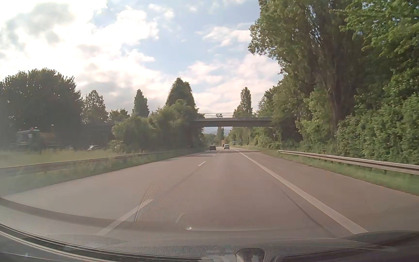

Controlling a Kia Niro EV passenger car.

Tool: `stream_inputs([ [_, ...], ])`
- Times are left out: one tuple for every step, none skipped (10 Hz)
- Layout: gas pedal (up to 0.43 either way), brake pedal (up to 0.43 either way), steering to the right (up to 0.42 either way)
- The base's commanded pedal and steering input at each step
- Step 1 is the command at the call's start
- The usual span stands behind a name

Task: Follow the waypoints while adhering to traffic rules and regulations

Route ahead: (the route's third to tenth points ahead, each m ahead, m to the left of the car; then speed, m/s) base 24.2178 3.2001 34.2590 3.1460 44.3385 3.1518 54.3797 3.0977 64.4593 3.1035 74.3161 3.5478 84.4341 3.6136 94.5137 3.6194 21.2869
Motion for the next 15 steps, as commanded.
stream_inputs([
  [0.169,0.0,-0.002],
  [0.169,0.0,-0.003],
  [0.169,0.0,-0.003],
  [0.169,0.0,-0.003],
  [0.169,0.0,-0.003],
  [0.169,0.0,-0.002],
  [0.169,0.0,-0.002],
  [0.169,0.0,-0.002],
  [0.169,0.0,-0.002],
  [0.169,0.0,-0.001],
  [0.169,0.0,0.0],
  [0.169,0.0,0.0],
  [0.169,0.0,0.0],
  [0.169,0.0,0.0],
  [0.169,0.0,0.0],
])
